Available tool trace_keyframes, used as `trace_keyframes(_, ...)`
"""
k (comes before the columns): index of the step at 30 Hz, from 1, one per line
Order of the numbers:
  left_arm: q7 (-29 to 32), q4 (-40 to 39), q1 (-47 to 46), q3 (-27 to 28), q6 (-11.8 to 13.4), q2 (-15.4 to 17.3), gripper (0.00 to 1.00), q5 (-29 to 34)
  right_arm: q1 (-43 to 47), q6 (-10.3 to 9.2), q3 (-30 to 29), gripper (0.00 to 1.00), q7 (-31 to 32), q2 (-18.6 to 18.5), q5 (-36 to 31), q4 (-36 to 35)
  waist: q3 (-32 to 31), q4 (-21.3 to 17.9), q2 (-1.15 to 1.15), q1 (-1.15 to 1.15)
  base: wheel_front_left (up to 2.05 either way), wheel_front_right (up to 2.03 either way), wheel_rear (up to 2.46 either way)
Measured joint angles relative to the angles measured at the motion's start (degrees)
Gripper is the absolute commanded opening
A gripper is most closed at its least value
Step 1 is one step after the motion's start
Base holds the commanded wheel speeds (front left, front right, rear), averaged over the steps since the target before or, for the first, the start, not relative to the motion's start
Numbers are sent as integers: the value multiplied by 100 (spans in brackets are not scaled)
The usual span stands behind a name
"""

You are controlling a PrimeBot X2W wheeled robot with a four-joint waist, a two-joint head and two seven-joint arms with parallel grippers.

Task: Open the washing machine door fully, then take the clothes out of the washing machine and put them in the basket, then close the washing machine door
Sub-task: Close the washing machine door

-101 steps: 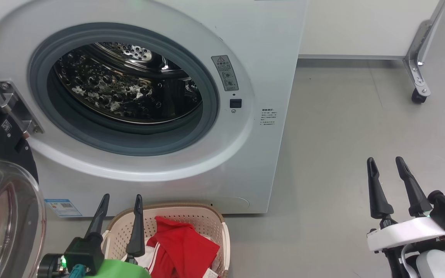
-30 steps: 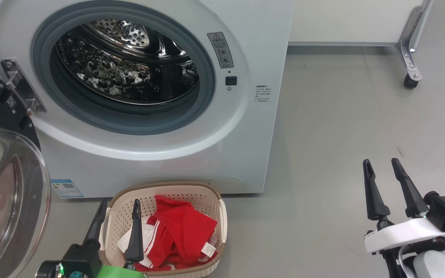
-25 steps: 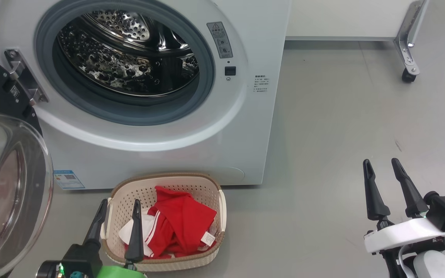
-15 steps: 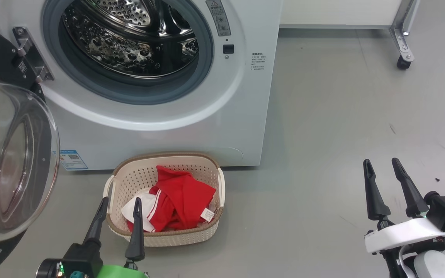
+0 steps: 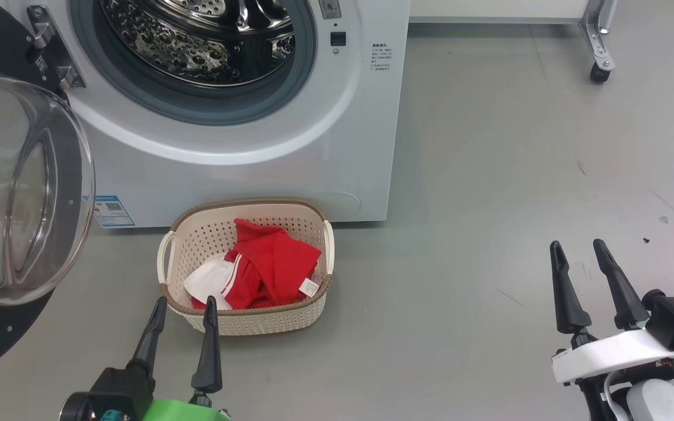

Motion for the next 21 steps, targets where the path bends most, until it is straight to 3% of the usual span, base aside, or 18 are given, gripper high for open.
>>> trace_keyframes(12, 0, -30, 0, 25, 0, 1, 100, 0, -2, 0, -1, 100, 0, -1, 7, 1, 3, -1, 0, 0, -29, 99, -70)
trace_keyframes(21, 0, -66, -1, 142, 1, 1, 100, 169, -3, 0, 0, 100, 0, -3, 7, 8, -4, 9, 0, 0, 3, 45, -48)
